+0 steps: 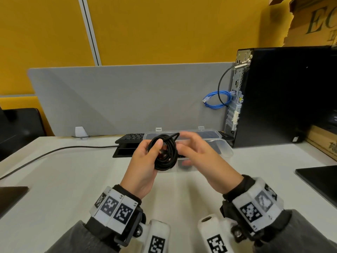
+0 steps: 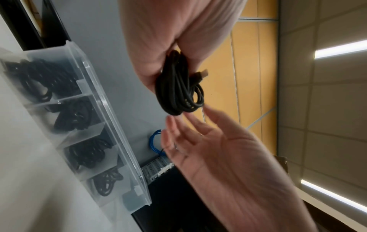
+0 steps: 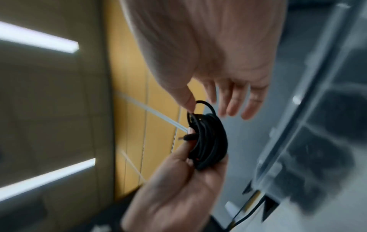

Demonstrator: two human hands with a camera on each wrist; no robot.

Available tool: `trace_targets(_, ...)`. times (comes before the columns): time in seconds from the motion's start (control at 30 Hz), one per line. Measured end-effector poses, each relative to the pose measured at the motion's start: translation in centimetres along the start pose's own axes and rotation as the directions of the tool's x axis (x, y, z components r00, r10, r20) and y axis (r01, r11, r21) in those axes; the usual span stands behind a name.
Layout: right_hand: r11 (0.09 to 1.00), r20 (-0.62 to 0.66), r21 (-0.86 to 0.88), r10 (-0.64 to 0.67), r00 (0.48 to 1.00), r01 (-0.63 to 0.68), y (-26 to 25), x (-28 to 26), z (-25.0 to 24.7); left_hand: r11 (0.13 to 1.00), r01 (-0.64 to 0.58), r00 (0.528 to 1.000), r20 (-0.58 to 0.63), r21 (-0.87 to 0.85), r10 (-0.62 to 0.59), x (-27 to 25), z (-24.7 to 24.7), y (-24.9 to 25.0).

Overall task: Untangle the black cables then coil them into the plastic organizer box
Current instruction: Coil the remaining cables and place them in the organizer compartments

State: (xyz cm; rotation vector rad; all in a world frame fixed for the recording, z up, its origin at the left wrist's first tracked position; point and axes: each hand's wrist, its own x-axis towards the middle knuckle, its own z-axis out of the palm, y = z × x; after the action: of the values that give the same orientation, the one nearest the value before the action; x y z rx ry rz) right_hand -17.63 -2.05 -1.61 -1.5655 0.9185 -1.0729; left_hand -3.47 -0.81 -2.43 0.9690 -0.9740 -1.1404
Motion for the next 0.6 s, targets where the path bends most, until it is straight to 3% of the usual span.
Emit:
trace_targets(0.07, 0.926, -0.067, -0.316, -0.24, 0.969, 0.207, -0.2, -0.4, 0.2, 0.999, -0.024, 0.998, -0.051, 0.024, 0.025, 0.1, -0.2, -0.2)
trace_targets(0.13, 0.679, 0.045, -0.64, -0.434, 0.9, 0.36, -0.3, -0.8, 0.6, 0.997, -0.058, 0.996, -0.071, 0.057, 0.062, 0.0, 0.0, -0.3)
trace_targets(0.2, 0.408, 0.126, -0.838, -0.501, 0.857, 0.361, 0.0, -1.1, 1.0, 0.991, -0.097, 0.993, -0.059, 0.092, 0.102, -0.3, 0.3, -0.2)
trace_targets(0.27, 0.278, 0.122, -0.91, -0.528, 0.84, 0.307, -0.1, -1.2, 1.1, 0.986, -0.13, 0.991, -0.026, 0.105, 0.133, -0.4, 0.3, 0.0)
trace_targets(0.5, 0.142, 0.135, -0.945, -0.651, 0.747, 0.294, -0.9, -1.5, 1.0, 0.984, -0.139, 0.988, 0.078, 0.115, 0.13, -0.7, 0.7, 0.2)
trace_targets(0.6, 0.26, 0.119, -0.861, -0.733, 0.67, 0.437, -1.4, -1.7, 1.3, 0.987, -0.15, 0.987, 0.058, 0.05, 0.147, -0.5, 0.3, 0.9)
